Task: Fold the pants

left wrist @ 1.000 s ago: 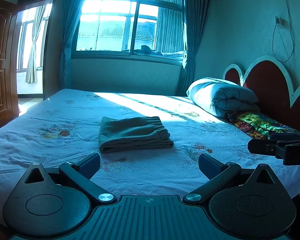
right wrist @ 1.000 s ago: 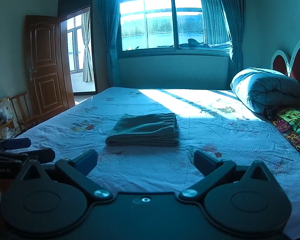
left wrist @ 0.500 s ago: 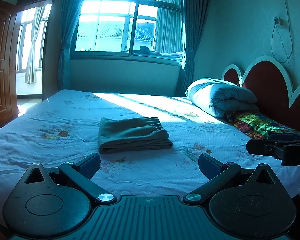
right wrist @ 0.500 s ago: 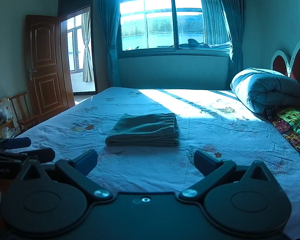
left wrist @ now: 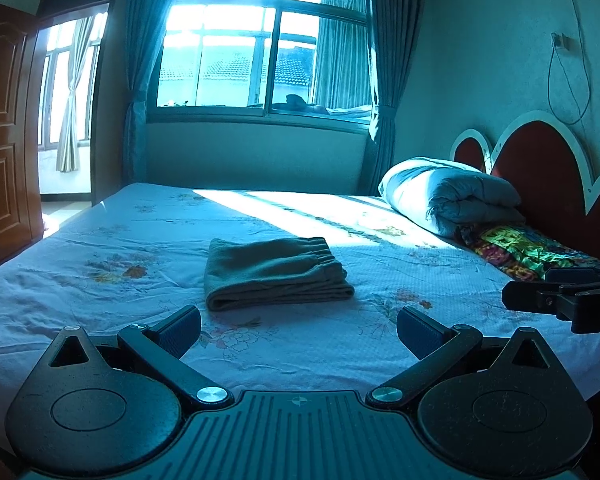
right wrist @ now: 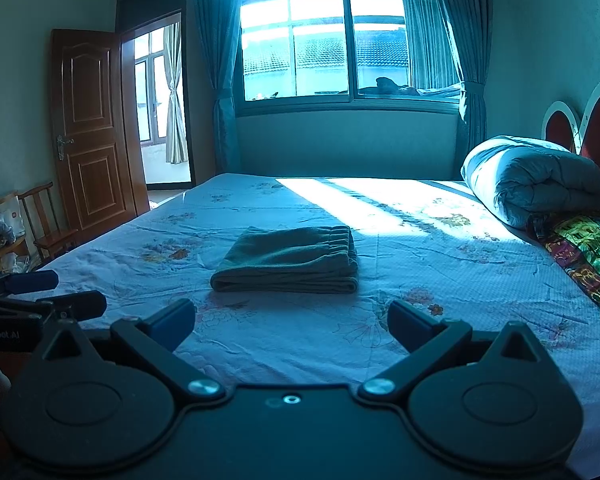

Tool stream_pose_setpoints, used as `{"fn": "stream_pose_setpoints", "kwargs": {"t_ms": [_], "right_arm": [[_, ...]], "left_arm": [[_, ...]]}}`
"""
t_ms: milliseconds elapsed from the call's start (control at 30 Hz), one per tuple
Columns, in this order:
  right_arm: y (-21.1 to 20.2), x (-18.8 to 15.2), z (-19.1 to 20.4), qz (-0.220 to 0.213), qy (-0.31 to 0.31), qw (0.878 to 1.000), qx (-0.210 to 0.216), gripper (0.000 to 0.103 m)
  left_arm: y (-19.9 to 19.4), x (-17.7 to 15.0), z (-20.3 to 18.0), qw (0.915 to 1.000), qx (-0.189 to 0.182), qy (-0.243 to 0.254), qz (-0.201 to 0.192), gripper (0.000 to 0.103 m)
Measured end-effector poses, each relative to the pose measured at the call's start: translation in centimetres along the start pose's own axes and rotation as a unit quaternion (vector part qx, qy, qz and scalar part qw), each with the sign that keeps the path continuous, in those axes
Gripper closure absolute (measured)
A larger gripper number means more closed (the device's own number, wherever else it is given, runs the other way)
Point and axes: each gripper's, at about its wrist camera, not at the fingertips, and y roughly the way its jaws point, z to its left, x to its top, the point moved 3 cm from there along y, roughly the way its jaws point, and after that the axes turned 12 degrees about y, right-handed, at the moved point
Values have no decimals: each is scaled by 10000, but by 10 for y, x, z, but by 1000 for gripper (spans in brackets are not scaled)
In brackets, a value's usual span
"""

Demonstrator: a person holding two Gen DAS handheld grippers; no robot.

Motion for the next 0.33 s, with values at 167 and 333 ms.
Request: {"fn": "stream_pose_setpoints", "kwargs": {"t_ms": [167, 333], "right_arm": [[0, 0, 0, -3, 2, 10000, -1, 6], [0, 0, 0, -3, 1, 10000, -1, 6]], "left_arm": [[-2, 2, 8, 9999, 75, -39, -96, 0], [-1, 2, 10, 9999, -3, -114, -109, 0]]}}
